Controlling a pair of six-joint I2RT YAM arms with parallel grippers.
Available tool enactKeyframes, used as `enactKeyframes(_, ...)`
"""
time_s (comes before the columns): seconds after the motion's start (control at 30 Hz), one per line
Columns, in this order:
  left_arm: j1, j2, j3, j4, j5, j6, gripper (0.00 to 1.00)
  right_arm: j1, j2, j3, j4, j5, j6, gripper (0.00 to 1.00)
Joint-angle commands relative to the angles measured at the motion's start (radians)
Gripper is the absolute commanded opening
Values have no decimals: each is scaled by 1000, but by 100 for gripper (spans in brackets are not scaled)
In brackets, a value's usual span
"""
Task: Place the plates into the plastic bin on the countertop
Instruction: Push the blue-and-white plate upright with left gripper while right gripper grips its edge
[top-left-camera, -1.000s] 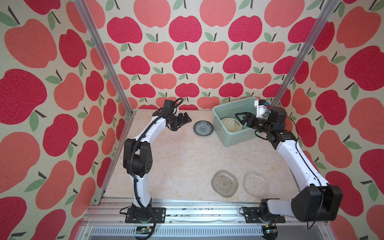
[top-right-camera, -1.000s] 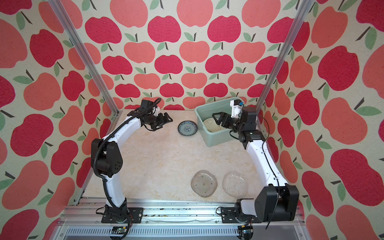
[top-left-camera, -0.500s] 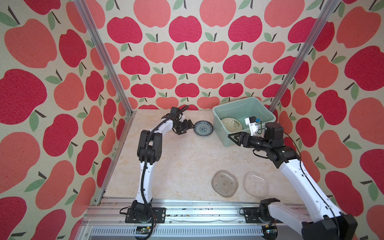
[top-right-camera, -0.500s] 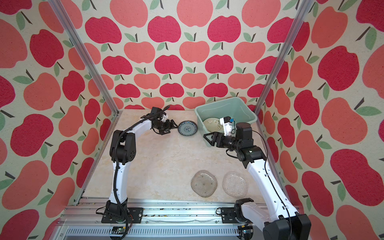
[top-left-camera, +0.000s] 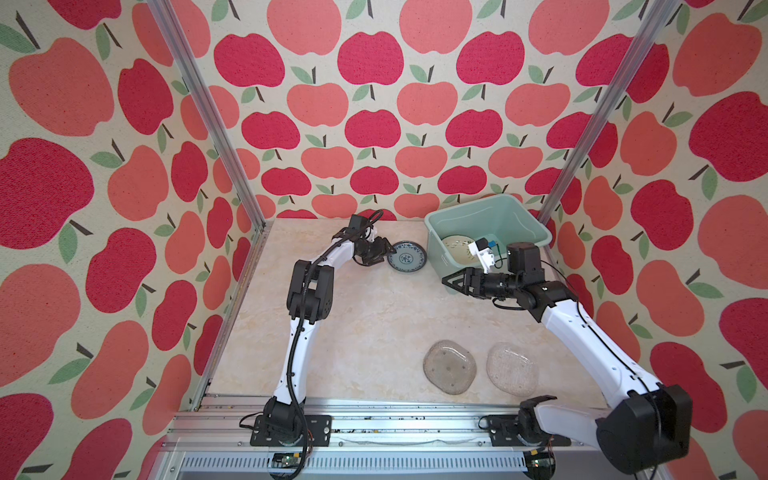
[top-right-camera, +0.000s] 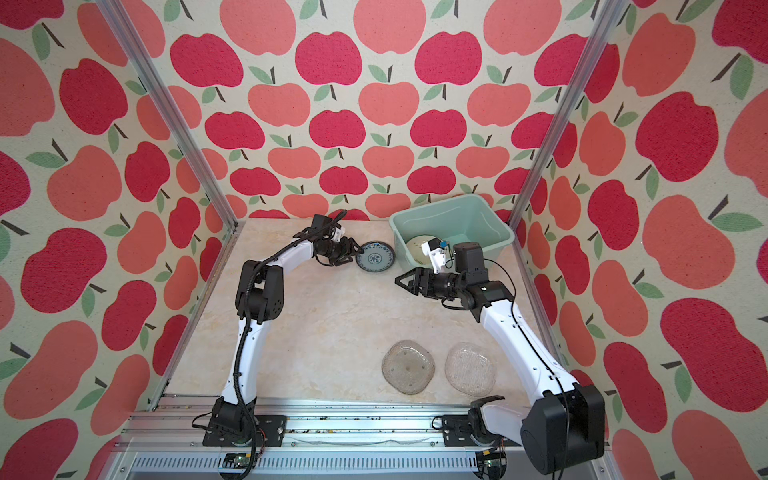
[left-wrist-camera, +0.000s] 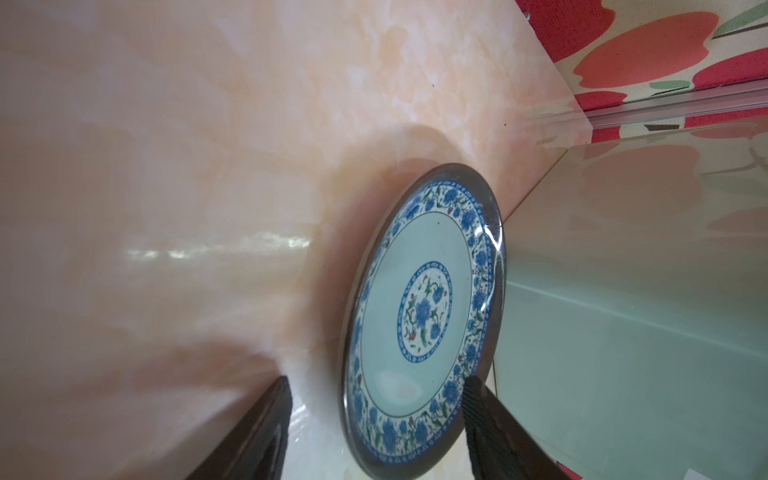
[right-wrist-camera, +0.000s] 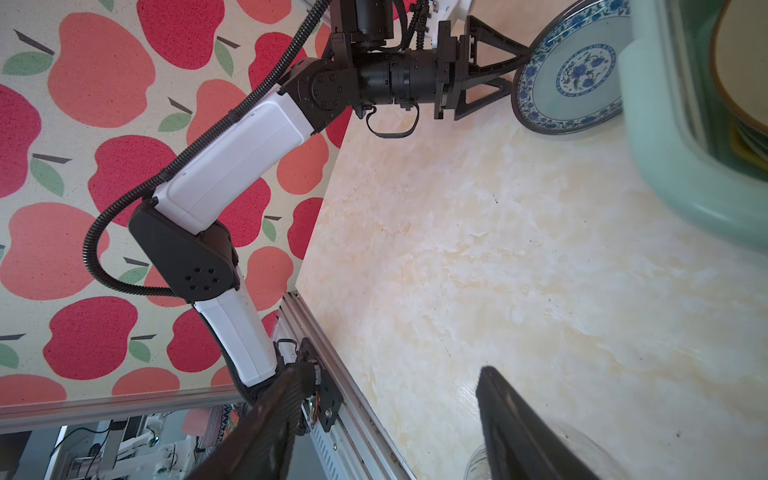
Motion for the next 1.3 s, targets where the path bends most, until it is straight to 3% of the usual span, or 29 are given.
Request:
enactKeyframes(0.0, -16, 68, 31, -45, -8, -8, 61, 6, -1, 35, -7, -24, -18, 69)
enactKeyframes(0.33, -31, 57, 7, -62, -52, -12, 30, 6, 10, 47, -7, -13, -19, 69)
enactKeyframes(0.57, -32, -39, -132, 5, -89, -54, 9, 6, 3, 71, -43, 9, -24, 68)
enactKeyframes(0.7, -30, -127, -239, 59, -110, -78, 1, 5, -11, 90, -51, 27, -26, 68)
enactKeyframes(1.0, -19, -485, -566, 112, -124, -138, 0, -8, -46, 181, -107, 102, -25, 68)
enactKeyframes(1.27, -61, -873, -632, -132, -97, -99, 0, -86, -44, 265, -184, 39, 18, 67)
